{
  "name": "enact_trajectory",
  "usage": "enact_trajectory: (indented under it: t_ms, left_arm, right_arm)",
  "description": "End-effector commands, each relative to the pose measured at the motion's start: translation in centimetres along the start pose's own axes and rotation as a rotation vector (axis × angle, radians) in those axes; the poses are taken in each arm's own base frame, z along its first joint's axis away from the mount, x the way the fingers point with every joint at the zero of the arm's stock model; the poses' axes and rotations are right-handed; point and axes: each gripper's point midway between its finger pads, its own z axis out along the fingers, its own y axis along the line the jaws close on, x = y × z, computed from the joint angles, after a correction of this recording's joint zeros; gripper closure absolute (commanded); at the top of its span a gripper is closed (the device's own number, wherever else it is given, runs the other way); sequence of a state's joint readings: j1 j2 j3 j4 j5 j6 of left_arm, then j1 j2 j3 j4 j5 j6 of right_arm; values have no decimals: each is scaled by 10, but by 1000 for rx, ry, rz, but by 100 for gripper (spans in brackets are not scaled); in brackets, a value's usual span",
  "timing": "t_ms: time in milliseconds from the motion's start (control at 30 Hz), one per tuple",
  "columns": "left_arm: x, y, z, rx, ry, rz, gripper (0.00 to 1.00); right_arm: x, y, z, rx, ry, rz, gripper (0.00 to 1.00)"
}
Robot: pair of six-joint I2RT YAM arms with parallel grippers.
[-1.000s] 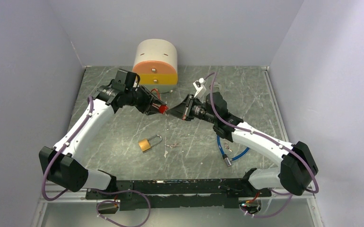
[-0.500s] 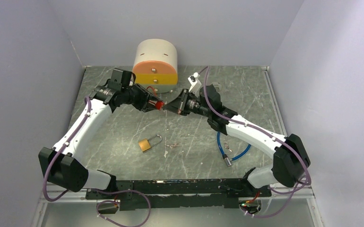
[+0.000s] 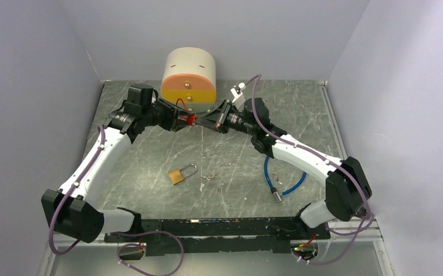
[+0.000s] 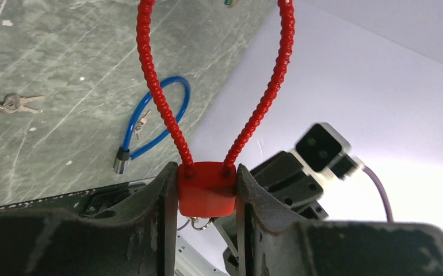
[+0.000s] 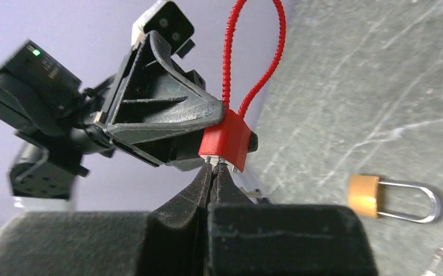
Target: Unlock with the key
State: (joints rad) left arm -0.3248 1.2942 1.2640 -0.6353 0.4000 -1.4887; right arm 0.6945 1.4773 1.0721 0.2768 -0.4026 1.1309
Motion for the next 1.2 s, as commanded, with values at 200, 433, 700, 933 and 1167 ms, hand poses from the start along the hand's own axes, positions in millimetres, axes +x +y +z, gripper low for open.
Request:
enact_trajectory:
  t_ms: [200,433,700,933,1167]
  left_arm:
    - [68,-53,-53,294,192,185,97]
    - [58,-75,-67,451,70,291,97]
    - [59,-97,-81,615,34,346,97]
    - [50,-95,-81,562,-42,415,98]
    - [20,-75,-68,464,-234,646,97]
  right_arm:
    - [-17,45,-24,-272,-78,393,100]
    - [-15,62,-41,-393,-47,526,100]
    - [-13,80,-50,-501,-6,609,100]
    - [-18,54,-56,-429,-64,459,60]
    - [-29,18,-105,-344,-115,117,28]
